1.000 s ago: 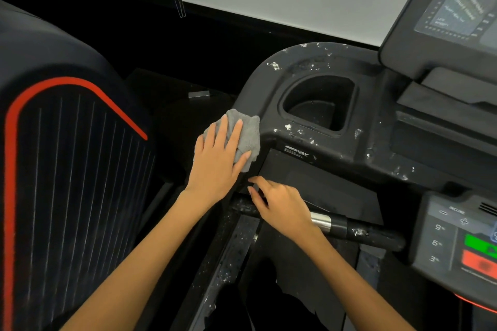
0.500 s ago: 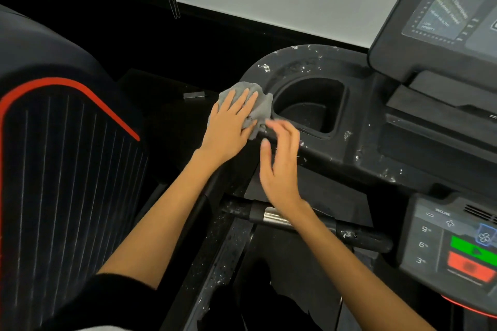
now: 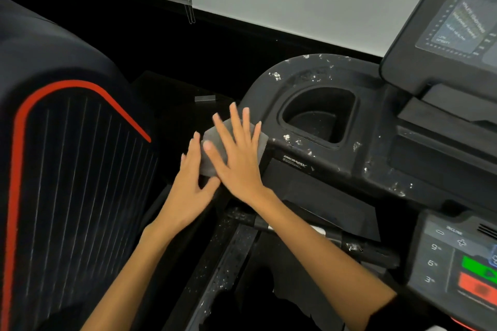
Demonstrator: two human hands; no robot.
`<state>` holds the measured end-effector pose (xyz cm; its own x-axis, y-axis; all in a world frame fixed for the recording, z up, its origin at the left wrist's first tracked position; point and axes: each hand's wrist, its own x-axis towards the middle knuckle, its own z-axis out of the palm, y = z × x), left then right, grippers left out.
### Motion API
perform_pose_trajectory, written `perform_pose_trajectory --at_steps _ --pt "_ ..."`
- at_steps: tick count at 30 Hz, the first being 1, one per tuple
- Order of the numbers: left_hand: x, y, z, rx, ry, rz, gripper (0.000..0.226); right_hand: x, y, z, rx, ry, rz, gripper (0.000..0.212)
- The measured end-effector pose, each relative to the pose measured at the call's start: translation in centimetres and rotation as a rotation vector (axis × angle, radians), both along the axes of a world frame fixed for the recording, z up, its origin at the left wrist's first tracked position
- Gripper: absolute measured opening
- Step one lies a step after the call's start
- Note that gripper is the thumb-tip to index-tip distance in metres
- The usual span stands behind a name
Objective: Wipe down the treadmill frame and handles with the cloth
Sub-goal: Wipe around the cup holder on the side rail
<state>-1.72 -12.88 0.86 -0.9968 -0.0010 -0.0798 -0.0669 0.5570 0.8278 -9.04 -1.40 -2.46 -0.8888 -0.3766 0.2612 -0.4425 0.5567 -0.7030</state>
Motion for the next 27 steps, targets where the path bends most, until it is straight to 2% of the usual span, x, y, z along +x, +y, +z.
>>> perform_pose_trajectory --at_steps 3,8,10,12,16,21,27 --pt "1.0 -0.9 0.0 0.049 -0.124 0.066 0.075 1.0 0.8 -1.1 0.008 0.212 0.131 0.056" --pt "1.1 -1.8 0.1 0.288 -0.252 0.058 0.077 0.3 2.0 -1.8 0.069 0.32 0.278 0.06" --pt "0.7 -2.0 0.4 0.43 -0.249 0.128 0.076 -0.3 2.3 -2.1 0.115 0.353 0.311 0.054" --pt "0.0 -1.5 0.7 0.468 -0.225 0.193 0.074 -0.7 2.3 -2.1 0.122 0.359 0.325 0.046" --pt "-1.6 1.1 0.5 0.32 -0.151 0.214 0.055 -1.9 3.0 -1.4 0.085 0.292 0.302 0.04" --pt "-4.4 3.0 0.2 0.057 -0.026 0.072 0.06 -3.6 4.1 -0.9 0.137 0.308 0.2 0.042" --pt "-6.9 4.5 -0.8 -0.266 0.137 0.08 0.061 -4.4 5.0 -1.2 0.349 0.433 0.061 0.045"
